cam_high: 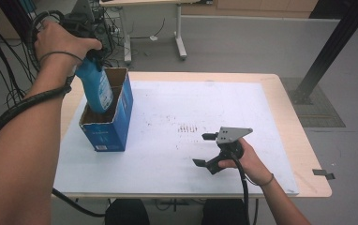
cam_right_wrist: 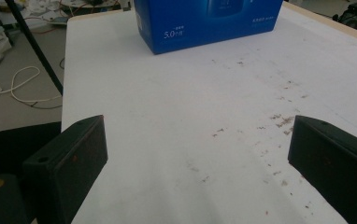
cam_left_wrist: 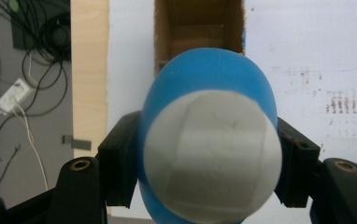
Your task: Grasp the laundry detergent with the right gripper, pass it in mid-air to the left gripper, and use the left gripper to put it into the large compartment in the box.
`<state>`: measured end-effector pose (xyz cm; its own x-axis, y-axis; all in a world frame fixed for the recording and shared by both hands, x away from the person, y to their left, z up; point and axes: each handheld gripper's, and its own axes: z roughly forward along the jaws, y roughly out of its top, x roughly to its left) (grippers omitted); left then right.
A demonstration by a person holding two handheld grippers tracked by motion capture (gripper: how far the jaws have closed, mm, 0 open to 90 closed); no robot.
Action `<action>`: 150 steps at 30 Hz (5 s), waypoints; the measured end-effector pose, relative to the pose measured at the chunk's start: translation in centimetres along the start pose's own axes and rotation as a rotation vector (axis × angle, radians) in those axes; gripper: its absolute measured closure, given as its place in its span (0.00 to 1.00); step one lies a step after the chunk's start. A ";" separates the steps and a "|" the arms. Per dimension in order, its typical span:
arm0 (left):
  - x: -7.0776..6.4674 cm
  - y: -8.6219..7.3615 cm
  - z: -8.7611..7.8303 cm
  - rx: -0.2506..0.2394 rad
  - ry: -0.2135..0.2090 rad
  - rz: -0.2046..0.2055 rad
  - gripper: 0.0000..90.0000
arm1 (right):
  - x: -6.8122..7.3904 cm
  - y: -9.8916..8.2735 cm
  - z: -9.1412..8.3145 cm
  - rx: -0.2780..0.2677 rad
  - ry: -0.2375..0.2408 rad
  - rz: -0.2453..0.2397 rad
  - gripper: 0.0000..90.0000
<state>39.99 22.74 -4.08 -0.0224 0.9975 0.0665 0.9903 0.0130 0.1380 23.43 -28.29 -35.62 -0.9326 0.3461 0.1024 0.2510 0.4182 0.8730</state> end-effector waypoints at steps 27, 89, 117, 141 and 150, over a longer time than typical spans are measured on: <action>-0.1 0.6 4.3 0.062 0.008 -0.008 0.41 | -0.1 -0.1 -0.1 0.003 -0.002 0.006 0.05; -0.8 0.6 14.0 0.197 -0.022 -0.002 0.41 | -0.2 -0.8 0.0 0.005 0.003 0.023 0.05; -1.2 0.7 14.6 0.210 -0.016 0.004 0.41 | 0.1 -1.0 -0.2 0.003 0.004 0.031 0.05; -1.0 0.9 14.7 0.210 -0.017 0.008 0.41 | 0.2 -1.0 -0.1 0.012 0.003 0.031 0.05; -0.9 0.9 14.7 0.210 -0.019 0.000 0.41 | 0.2 -0.9 -0.2 0.011 0.000 0.031 0.05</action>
<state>42.93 22.89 -18.58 -0.0218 0.9986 0.0475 0.9971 0.0252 -0.0712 22.99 -28.76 -36.27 -0.9243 0.3591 0.1292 0.2826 0.4165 0.8641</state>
